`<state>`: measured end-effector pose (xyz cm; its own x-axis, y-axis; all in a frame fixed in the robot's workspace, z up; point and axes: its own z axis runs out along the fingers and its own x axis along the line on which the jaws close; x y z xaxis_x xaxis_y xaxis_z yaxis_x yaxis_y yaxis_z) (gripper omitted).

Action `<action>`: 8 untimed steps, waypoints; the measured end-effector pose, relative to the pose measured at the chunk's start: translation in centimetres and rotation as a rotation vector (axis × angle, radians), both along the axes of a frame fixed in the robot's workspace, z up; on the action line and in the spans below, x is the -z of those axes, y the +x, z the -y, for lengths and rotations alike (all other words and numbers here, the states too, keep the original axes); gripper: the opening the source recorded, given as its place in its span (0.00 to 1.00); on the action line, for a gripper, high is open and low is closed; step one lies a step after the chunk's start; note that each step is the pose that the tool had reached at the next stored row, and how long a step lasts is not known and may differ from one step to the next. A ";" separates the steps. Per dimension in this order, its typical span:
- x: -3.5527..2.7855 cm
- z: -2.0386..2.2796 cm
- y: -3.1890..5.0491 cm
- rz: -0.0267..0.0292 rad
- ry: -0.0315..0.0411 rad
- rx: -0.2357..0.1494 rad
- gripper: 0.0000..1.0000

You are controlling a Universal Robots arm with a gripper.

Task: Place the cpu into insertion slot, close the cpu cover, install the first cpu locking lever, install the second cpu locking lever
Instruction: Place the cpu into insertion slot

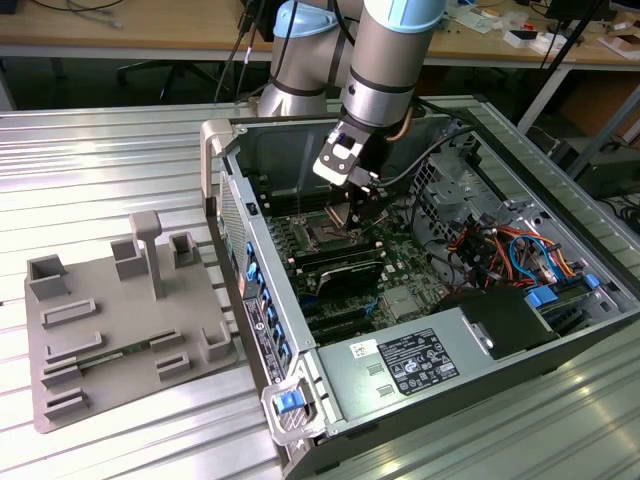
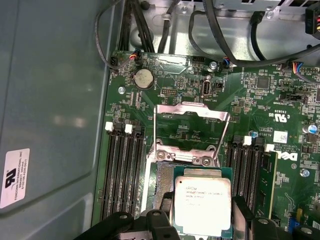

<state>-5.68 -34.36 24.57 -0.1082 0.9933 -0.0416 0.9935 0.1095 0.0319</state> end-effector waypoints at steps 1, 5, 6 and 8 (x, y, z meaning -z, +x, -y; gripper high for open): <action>0.00 0.00 0.00 -0.0001 -0.0001 0.001 0.55; 0.00 0.00 0.00 0.0000 -0.0001 0.004 0.55; 0.00 0.00 0.00 0.0000 -0.0001 0.005 0.55; 0.00 0.00 0.00 0.0000 -0.0001 0.006 0.55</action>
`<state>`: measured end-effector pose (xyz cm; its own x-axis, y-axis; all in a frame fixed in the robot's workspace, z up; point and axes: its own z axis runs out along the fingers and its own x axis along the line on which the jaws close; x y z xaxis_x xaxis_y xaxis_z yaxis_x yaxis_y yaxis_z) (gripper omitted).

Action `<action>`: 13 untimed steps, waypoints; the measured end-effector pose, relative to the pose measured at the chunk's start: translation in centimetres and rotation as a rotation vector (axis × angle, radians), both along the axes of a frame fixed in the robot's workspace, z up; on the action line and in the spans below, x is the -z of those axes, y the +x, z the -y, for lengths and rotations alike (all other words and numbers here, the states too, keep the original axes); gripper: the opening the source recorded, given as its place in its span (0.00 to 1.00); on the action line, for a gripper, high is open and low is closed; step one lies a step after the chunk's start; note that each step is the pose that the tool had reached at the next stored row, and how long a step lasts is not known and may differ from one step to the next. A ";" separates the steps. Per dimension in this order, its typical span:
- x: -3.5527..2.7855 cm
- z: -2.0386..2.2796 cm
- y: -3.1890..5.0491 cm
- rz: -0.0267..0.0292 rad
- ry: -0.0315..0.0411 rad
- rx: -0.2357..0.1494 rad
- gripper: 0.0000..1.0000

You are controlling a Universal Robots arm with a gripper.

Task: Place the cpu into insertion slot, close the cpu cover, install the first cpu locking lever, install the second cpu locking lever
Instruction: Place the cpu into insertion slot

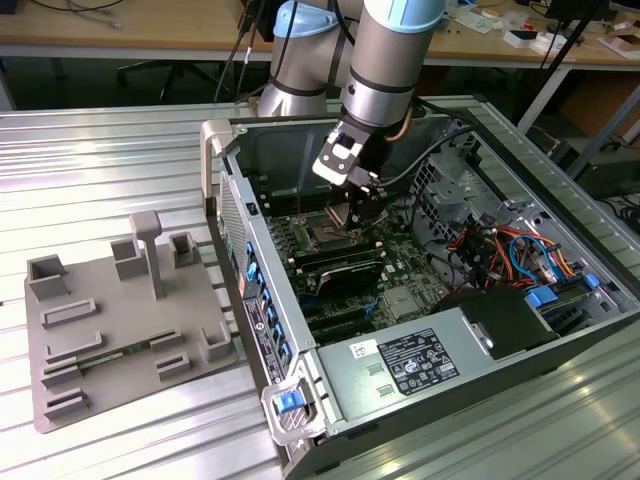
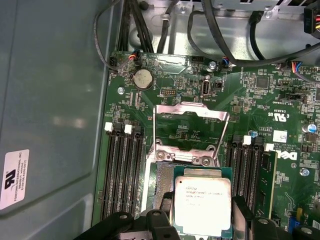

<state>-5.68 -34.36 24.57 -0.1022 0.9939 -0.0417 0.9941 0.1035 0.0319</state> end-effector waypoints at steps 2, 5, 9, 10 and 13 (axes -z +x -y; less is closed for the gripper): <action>0.00 0.00 0.00 0.0000 0.0000 0.001 0.55; 0.00 0.00 0.00 -0.0001 0.0001 0.004 0.55; 0.00 0.00 0.00 0.0000 0.0001 0.007 0.55; 0.00 0.00 0.00 0.0000 0.0000 0.007 0.55; 0.00 0.00 0.00 0.0000 0.0000 0.009 0.55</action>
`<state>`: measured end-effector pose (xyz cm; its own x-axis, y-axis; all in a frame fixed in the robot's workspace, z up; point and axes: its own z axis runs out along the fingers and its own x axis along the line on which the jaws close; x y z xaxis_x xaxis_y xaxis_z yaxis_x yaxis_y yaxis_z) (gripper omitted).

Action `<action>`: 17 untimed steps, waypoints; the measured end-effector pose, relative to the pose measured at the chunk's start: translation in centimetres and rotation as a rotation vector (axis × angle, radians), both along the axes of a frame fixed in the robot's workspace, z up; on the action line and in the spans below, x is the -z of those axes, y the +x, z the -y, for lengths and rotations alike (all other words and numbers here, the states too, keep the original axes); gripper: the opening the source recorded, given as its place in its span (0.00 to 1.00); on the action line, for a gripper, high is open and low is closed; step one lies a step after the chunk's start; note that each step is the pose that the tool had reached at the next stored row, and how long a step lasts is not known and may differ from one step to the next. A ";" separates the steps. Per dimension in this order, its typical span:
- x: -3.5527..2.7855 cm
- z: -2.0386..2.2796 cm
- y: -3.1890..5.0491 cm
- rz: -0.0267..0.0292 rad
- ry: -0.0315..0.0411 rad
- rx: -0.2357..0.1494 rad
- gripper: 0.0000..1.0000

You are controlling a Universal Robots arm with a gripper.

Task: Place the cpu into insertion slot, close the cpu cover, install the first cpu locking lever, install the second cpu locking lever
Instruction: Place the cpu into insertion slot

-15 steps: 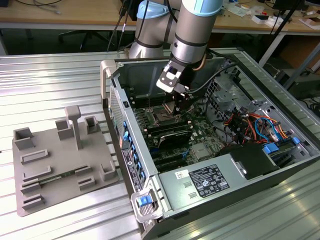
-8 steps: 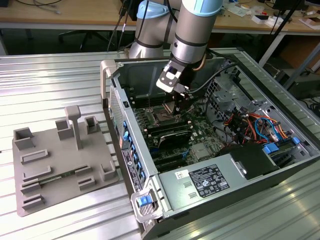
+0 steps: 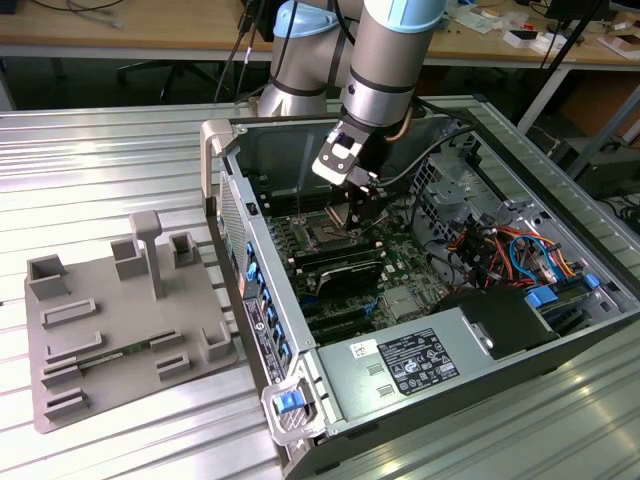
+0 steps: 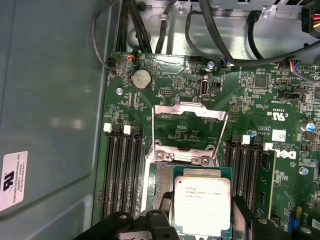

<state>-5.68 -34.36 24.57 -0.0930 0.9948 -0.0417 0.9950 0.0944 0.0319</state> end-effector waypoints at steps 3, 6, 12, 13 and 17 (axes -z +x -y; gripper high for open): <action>0.00 0.00 0.00 -0.0001 0.0000 0.002 0.55; 0.00 0.00 0.00 0.0000 0.0000 0.004 0.55; 0.00 0.00 0.00 0.0000 0.0000 0.007 0.55; 0.00 0.00 0.00 0.0000 0.0000 0.008 0.55; 0.00 0.00 0.00 0.0000 0.0000 0.012 0.55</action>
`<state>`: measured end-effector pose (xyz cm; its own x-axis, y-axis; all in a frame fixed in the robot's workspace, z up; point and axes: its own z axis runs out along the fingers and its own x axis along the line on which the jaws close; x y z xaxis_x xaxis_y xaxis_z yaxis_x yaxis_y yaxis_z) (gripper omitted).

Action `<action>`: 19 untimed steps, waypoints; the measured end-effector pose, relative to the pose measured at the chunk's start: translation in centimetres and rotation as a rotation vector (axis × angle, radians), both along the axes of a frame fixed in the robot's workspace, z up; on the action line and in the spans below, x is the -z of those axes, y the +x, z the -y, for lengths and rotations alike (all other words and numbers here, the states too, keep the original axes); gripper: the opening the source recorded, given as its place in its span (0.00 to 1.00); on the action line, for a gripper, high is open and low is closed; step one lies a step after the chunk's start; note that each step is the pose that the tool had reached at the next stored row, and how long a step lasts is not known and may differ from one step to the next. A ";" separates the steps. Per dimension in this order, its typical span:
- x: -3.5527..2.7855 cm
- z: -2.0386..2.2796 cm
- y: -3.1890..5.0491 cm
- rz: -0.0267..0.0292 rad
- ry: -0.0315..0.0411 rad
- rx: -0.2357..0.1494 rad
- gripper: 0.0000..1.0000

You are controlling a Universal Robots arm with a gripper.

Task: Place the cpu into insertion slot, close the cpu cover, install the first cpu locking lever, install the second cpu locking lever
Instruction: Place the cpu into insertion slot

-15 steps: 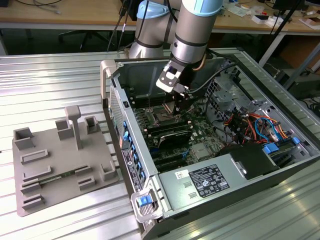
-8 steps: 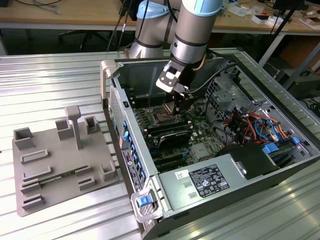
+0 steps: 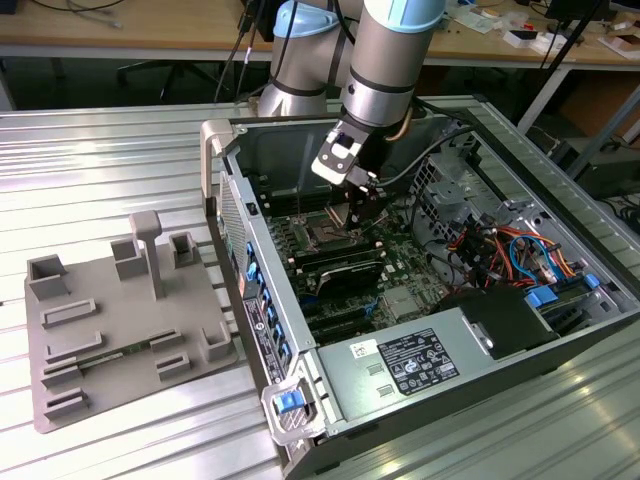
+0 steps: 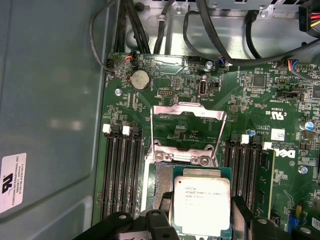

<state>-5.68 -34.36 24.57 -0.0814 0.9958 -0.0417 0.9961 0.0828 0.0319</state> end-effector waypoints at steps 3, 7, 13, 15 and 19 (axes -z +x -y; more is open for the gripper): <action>0.00 0.00 0.00 0.0000 0.0000 0.003 0.55; 0.00 0.00 0.00 0.0000 0.0000 0.006 0.55; 0.00 0.00 0.00 -0.0001 0.0001 0.010 0.55; 0.00 0.00 0.00 0.0000 0.0000 0.012 0.55; 0.00 0.00 0.01 0.0000 0.0000 0.017 0.55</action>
<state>-5.67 -34.36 24.57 -0.0642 0.9971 -0.0417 0.9973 0.0655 0.0319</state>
